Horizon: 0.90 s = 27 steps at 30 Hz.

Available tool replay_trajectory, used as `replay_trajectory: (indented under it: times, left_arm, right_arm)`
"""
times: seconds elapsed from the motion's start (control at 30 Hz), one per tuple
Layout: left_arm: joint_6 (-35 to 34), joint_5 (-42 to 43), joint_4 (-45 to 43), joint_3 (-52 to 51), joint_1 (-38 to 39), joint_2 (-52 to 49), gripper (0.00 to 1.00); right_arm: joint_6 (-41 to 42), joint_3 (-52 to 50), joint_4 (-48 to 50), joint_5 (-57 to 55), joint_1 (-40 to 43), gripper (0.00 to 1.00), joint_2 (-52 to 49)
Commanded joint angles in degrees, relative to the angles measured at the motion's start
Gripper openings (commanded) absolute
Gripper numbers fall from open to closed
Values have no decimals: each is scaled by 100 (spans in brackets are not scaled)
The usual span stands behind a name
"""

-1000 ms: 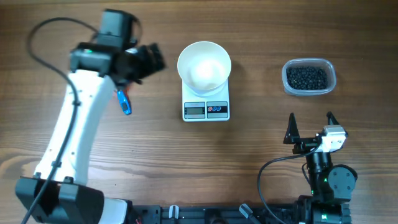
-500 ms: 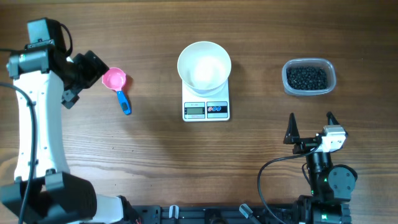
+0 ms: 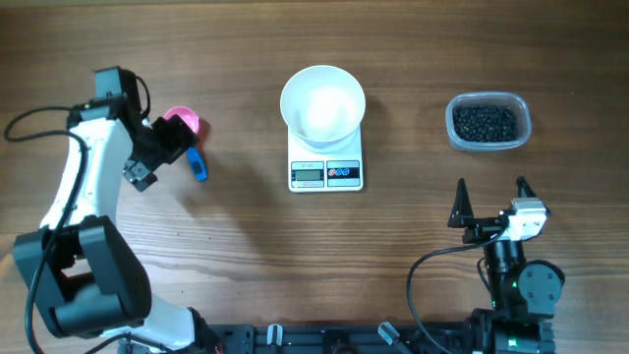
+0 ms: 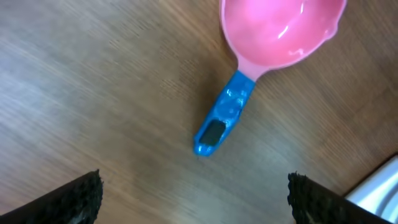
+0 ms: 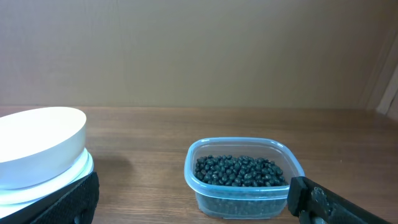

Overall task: Scoop item into bowl and weigh 150g on scale
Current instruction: 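Lower the left gripper and grasp the pink scoop's blue handle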

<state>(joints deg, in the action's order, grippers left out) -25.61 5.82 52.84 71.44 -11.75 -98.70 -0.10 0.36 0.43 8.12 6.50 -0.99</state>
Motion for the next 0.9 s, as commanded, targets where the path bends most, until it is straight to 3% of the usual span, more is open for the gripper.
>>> replay_trajectory:
  times: [0.0, 0.1, 0.27, 0.33, 0.67, 0.87]
  left_arm:
    - [166, 138, -490, -286, -26, -197, 99]
    - [177, 142, -822, -299, -26, -459, 96]
    - [881, 789, -1139, -299, -26, -822, 98]
    - [1038, 787, -1139, -299, -26, -903, 89]
    - [1196, 852, -1388, -299, -26, -1300, 61]
    - [1198, 920, -1421, -299, -26, -1429, 48]
  right_arm:
    - [24, -7, 20, 87, -24, 100, 57]
    - [24, -7, 20, 87, -22, 100, 57]
    - [22, -7, 20, 87, -24, 100, 57]
    - [26, -7, 20, 87, -22, 100, 57]
    - [24, -7, 20, 87, -24, 100, 57]
    - [24, -7, 20, 87, -22, 100, 57]
